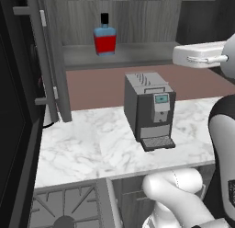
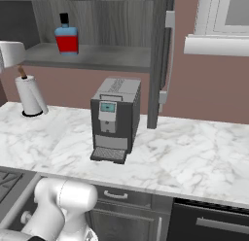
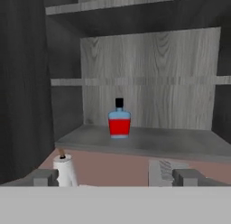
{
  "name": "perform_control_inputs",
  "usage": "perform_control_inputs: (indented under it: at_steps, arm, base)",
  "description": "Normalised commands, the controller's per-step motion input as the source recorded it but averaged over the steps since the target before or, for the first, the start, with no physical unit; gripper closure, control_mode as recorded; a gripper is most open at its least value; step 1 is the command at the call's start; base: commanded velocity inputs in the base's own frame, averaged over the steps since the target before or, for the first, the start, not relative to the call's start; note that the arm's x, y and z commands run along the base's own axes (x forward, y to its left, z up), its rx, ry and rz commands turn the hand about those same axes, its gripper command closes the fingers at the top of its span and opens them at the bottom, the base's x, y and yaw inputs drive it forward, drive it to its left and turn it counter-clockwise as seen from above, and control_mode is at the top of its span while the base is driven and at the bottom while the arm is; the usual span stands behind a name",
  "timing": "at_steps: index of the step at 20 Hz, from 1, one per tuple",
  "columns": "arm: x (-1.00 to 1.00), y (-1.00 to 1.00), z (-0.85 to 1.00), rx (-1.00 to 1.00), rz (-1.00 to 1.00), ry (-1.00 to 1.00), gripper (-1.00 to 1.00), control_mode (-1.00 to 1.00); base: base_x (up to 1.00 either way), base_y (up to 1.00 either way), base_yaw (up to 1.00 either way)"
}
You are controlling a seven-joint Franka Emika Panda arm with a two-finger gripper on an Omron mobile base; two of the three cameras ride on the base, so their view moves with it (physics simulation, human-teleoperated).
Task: Get the candle and the liquor from the cabinet and move them to the dining counter.
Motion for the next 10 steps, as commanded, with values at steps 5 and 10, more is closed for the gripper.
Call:
perform_control_inputs:
  at_steps: [5, 10]
  arm:
    - [0.11, 0.0, 0.0, 0.0, 0.0, -0.17, -1.0, -1.0]
    - [0.25, 0.0, 0.0, 0.0, 0.0, -0.01, -1.0, -1.0]
  base:
    - [0.0, 0.0, 0.0]
    - [0.0, 0.0, 0.0]
